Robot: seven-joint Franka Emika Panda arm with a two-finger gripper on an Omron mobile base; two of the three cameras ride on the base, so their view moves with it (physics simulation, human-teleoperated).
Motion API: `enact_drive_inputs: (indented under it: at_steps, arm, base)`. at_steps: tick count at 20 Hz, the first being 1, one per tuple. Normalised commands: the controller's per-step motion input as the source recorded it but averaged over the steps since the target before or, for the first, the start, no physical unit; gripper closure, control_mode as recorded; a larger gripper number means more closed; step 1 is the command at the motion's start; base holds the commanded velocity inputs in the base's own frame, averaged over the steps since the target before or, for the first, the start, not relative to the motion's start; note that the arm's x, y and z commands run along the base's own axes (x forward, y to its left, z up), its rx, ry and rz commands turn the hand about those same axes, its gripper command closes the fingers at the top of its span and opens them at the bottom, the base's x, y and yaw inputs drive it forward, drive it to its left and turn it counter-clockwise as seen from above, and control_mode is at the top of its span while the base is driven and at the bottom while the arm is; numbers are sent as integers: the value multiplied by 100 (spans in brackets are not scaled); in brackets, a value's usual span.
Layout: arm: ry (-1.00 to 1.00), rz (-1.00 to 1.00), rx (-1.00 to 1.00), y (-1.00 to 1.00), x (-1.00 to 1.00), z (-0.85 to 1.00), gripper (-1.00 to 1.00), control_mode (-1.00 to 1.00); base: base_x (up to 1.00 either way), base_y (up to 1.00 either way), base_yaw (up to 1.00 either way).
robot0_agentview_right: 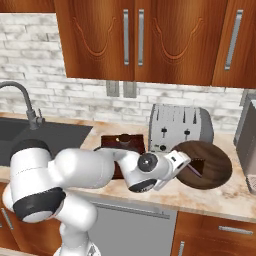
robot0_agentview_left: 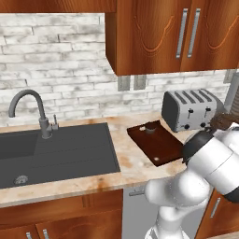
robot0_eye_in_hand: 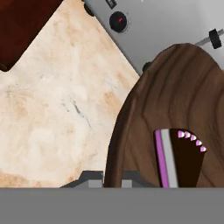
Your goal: Place the bowl with cake and the cupcake onto the tray.
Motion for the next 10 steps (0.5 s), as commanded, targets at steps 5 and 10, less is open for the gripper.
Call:
enact_drive_inputs:
  at_steps: [5,10]
  arm:
    - [0,5,-5,31,0,63,100,-100]
    - [0,6,0,15,0,63,100,-100]
  base:
    - [0,0,0]
    - [0,0,0]
